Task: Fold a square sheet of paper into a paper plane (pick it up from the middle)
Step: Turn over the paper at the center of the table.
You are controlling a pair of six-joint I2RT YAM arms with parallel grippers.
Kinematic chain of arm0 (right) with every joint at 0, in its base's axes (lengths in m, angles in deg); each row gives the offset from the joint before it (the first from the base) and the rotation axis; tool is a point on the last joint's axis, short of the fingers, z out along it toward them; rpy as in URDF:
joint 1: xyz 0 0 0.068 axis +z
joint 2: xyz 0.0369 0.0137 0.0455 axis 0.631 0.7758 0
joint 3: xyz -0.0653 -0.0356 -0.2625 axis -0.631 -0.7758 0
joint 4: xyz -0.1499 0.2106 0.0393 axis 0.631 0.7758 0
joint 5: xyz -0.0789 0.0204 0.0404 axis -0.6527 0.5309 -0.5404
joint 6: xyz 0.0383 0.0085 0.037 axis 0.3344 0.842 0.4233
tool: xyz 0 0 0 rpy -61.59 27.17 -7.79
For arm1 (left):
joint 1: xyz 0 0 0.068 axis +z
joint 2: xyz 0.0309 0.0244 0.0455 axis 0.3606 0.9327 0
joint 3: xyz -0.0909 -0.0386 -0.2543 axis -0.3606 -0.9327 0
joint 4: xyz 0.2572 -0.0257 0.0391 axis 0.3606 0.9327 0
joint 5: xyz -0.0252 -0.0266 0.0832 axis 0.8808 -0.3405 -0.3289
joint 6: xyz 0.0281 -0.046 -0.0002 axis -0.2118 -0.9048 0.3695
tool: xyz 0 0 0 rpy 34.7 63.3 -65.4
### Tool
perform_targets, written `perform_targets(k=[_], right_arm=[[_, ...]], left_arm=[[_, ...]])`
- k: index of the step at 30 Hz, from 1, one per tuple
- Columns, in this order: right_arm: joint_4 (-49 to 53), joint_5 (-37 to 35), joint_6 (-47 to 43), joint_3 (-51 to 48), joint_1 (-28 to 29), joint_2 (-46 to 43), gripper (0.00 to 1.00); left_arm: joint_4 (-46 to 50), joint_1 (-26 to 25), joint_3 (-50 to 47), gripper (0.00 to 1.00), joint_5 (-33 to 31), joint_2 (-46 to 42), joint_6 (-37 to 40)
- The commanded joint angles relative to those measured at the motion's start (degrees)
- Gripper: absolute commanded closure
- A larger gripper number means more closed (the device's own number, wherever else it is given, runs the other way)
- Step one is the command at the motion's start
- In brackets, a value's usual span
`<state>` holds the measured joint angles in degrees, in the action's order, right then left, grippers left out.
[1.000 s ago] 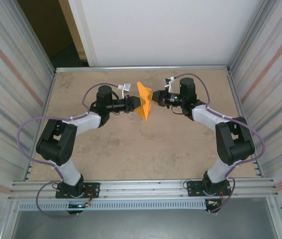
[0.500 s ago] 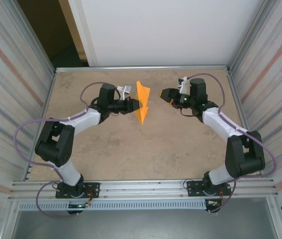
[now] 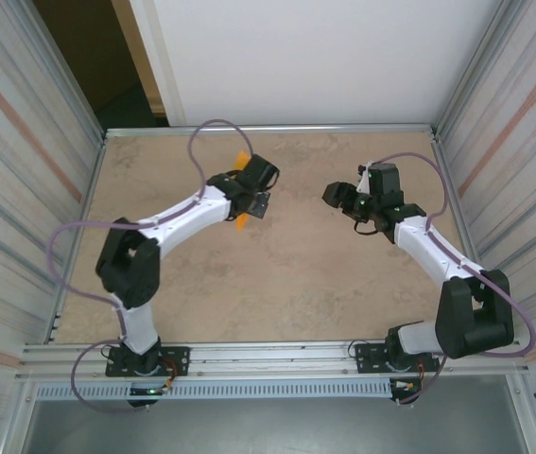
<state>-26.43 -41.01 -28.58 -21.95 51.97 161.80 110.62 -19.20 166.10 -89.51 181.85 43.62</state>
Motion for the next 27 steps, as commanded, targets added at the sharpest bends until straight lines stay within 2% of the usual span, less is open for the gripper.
perform_targets(k=[1,8,16,22,27], right_arm=[[1.6,-2.9,-0.3,-1.0,-0.7,-2.0,0.38],[1.9,-2.5,0.8,-2.7,-1.9,-2.6,0.38],[1.3,-1.2,1.7,-3.0,-2.1,-0.8,0.38],[0.9,-0.3,2.1,-2.7,-2.1,0.5,0.38],[0.2,0.4,2.8,-2.7,-2.2,1.0,0.38]], left_arm=[[8.9,-1.3,3.3,0.88,-15.9,6.0,3.0],[10.8,-3.9,7.3,0.89,-22.1,15.4,4.5],[11.1,-4.6,7.5,0.85,-21.1,19.8,1.7],[11.9,-4.7,7.7,0.80,-18.5,20.9,-0.3],[12.6,-4.7,7.8,0.72,-12.2,19.5,-2.9]])
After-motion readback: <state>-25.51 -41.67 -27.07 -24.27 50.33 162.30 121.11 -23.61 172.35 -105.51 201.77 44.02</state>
